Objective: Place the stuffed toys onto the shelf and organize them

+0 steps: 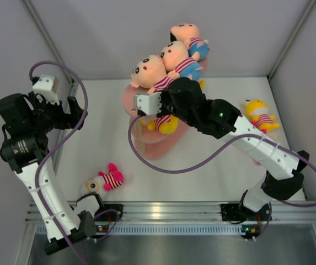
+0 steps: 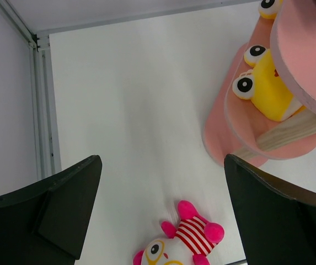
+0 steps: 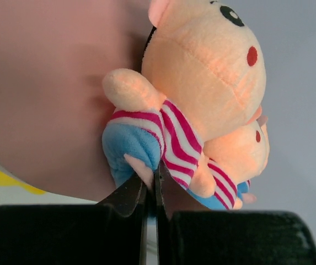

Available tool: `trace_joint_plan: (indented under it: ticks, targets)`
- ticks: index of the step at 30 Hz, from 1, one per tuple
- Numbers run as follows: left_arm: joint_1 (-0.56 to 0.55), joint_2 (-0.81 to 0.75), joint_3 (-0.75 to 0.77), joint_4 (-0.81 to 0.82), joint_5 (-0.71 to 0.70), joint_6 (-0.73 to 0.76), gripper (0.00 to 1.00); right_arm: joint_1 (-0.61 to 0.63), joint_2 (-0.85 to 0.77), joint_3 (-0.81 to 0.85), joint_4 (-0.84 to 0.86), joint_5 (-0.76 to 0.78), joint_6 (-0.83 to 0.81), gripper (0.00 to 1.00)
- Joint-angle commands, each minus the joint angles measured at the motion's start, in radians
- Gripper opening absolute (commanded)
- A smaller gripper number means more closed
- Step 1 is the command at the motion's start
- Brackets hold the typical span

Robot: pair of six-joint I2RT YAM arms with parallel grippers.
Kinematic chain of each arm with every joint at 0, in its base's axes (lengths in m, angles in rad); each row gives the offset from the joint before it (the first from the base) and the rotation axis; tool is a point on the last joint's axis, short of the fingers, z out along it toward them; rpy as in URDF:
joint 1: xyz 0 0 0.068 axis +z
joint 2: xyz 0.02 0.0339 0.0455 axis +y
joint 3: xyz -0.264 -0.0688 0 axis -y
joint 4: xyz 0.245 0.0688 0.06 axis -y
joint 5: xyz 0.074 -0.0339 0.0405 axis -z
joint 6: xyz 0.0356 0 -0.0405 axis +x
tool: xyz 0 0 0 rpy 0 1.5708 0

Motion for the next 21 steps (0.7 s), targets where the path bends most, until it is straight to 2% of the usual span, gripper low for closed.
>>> trace_joint_plan:
  ticks: [1, 4, 6, 8, 10, 15, 16, 18, 19, 21]
  targets:
    - [0.003, -0.008, -0.012, 0.010, 0.021, 0.009, 0.99, -0.022, -0.007, -0.020, 0.021, -0.026, -0.021, 0.00]
    - [0.003, -0.011, -0.019, 0.011, 0.023, 0.012, 0.99, -0.010, -0.009, -0.020, 0.018, -0.038, -0.023, 0.00]
    - [0.003, -0.010, -0.023, 0.010, 0.023, 0.015, 0.99, 0.000, -0.015, -0.037, 0.038, -0.043, -0.026, 0.05]
    - [0.003, -0.007, -0.026, 0.010, 0.023, 0.018, 0.99, 0.013, -0.029, -0.053, 0.055, -0.044, -0.035, 0.14]
    - [0.003, -0.007, -0.027, 0.011, 0.023, 0.018, 0.99, 0.030, -0.039, -0.058, 0.080, -0.044, -0.038, 0.28]
    - [0.003, -0.008, -0.036, 0.010, 0.034, 0.021, 0.99, 0.058, -0.072, -0.072, 0.139, -0.052, -0.034, 0.55]
    - [0.003, -0.008, -0.038, 0.011, 0.034, 0.021, 0.99, 0.061, -0.078, -0.073, 0.147, -0.057, -0.029, 0.69]
    - [0.003, -0.007, -0.041, 0.011, 0.032, 0.023, 0.99, 0.064, -0.099, -0.075, 0.153, -0.077, -0.012, 0.81]
    - [0.003, -0.008, -0.041, 0.011, 0.032, 0.024, 0.99, 0.063, -0.108, -0.077, 0.169, -0.084, -0.005, 0.91]
    - [0.003, -0.008, -0.046, 0.011, 0.032, 0.027, 0.99, 0.064, -0.141, -0.084, 0.178, -0.112, 0.017, 0.95]
